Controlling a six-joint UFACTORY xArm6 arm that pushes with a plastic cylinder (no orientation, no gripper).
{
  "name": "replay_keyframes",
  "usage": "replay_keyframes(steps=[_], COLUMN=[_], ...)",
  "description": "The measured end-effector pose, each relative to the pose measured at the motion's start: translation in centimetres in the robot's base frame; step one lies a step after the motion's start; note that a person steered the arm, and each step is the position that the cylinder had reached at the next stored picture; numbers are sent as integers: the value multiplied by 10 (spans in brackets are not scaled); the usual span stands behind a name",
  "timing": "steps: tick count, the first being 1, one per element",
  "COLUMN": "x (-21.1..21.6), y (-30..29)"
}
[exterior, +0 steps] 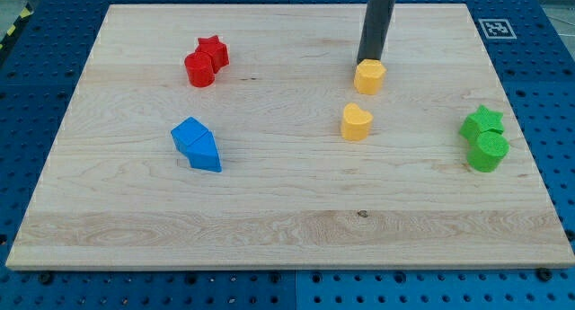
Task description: Move the yellow hexagon into the yellow heart
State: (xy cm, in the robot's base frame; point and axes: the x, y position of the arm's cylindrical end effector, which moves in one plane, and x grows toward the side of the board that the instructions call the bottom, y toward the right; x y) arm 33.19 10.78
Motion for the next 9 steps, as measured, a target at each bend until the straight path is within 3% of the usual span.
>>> replay_keyframes(steps=[9], x=[31], y=[25])
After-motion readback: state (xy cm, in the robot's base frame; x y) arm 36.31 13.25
